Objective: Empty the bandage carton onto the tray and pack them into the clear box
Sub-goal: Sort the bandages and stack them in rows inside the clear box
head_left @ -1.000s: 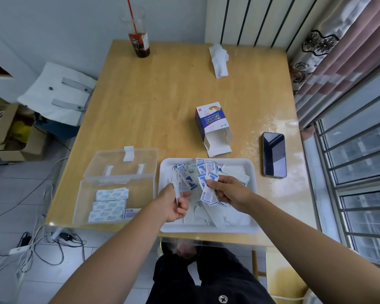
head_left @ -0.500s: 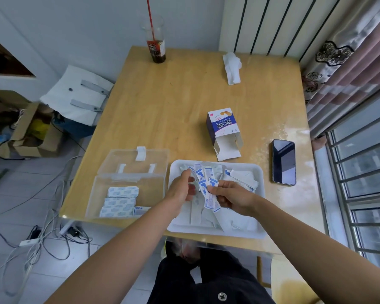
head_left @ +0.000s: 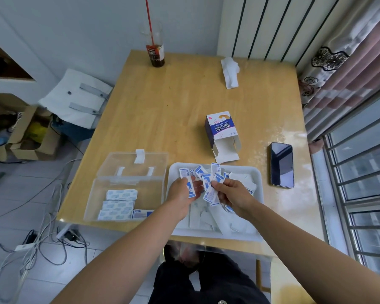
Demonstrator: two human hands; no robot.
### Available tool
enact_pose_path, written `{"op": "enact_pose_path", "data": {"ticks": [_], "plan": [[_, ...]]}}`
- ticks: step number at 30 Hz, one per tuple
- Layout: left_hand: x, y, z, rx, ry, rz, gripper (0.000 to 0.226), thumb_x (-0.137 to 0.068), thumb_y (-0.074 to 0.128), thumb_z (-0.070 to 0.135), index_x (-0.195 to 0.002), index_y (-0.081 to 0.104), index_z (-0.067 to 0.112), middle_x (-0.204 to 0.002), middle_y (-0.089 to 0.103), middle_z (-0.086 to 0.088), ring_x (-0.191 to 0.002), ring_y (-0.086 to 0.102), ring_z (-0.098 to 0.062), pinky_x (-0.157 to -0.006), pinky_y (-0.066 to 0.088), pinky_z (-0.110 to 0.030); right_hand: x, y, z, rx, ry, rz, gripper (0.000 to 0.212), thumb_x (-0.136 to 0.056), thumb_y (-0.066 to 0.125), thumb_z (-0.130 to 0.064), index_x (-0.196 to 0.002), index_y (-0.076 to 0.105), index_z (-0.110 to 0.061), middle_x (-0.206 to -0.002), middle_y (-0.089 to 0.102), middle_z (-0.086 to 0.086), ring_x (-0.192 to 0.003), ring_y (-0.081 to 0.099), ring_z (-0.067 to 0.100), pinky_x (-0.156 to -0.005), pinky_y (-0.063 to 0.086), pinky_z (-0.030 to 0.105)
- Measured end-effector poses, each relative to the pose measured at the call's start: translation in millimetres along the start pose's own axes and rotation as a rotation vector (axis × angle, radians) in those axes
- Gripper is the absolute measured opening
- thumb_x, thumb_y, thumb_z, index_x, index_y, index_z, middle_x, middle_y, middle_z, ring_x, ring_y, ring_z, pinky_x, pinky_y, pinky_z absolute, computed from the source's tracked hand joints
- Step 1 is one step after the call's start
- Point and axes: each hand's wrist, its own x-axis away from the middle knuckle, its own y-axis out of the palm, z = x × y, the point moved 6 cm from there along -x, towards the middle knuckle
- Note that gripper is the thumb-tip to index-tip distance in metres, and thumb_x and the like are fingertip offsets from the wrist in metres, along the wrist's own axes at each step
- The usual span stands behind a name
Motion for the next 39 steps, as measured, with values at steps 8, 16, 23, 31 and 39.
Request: {"op": "enact_pose_path", "data": {"ticks": [8, 16, 23, 31, 39], "plan": [[9.8, 16.5, -7.5, -0.086, -0.015, -0.184, 0.033, -0.103, 0.035, 0.024, -0.114, 0.064, 0.013, -0.094, 0.073, -0.008, -0.082, 0.067, -0.024, -0.067, 0.053, -0.030, -2.6, 30.8, -4.5, 0.288, -0.088, -0.085, 0.011, -0.095, 0.059, -0.015, -0.087, 0.063, -0.008, -0.063, 0.058, 0.000, -0.047, 0.043, 0.007, -0.048, 0.039, 0.018], [10.9, 7.9, -11.8, 0.022, -0.070, -0.195, 0.032, -0.101, 0.037, 0.017, -0.125, 0.057, 0.007, -0.108, 0.067, -0.015, -0.086, 0.065, -0.024, -0.060, 0.054, -0.030, -7.1, 39.2, -5.4, 0.715, -0.143, 0.076, 0.038, -0.100, 0.041, -0.040, -0.074, 0.048, -0.014, -0.077, 0.062, 0.012, -0.071, 0.058, 0.025, -0.071, 0.046, 0.036], [5.9, -6.4, -18.9, -0.121, -0.111, -0.148, 0.030, -0.097, 0.033, 0.005, -0.112, 0.057, 0.014, -0.093, 0.064, -0.012, -0.083, 0.062, -0.023, -0.077, 0.053, -0.037, -10.4, 59.0, -10.8, 0.932, -0.190, -0.041, 0.033, -0.098, 0.037, -0.018, -0.068, 0.046, -0.009, -0.080, 0.056, 0.016, -0.080, 0.053, 0.031, -0.068, 0.037, 0.035], [-9.6, -20.6, -17.2, -0.094, -0.077, 0.004, 0.021, -0.095, 0.045, 0.015, -0.103, 0.064, 0.013, -0.083, 0.065, -0.009, -0.077, 0.059, -0.023, -0.065, 0.045, -0.029, -37.1, 29.3, -13.6, 0.935, -0.125, 0.173, 0.021, -0.094, 0.053, -0.026, -0.090, 0.068, -0.013, -0.090, 0.071, 0.004, -0.089, 0.065, 0.024, -0.077, 0.049, 0.031], [-23.0, -25.0, -22.2, -0.163, -0.101, 0.058, 0.021, -0.098, 0.038, 0.018, -0.103, 0.058, 0.016, -0.076, 0.063, -0.007, -0.066, 0.053, -0.019, -0.062, 0.041, -0.028, -60.9, 43.5, -4.6, 1.094, 0.001, 0.154, 0.027, -0.099, 0.046, -0.030, -0.108, 0.064, -0.012, -0.103, 0.070, 0.008, -0.098, 0.064, 0.025, -0.079, 0.048, 0.029]]}}
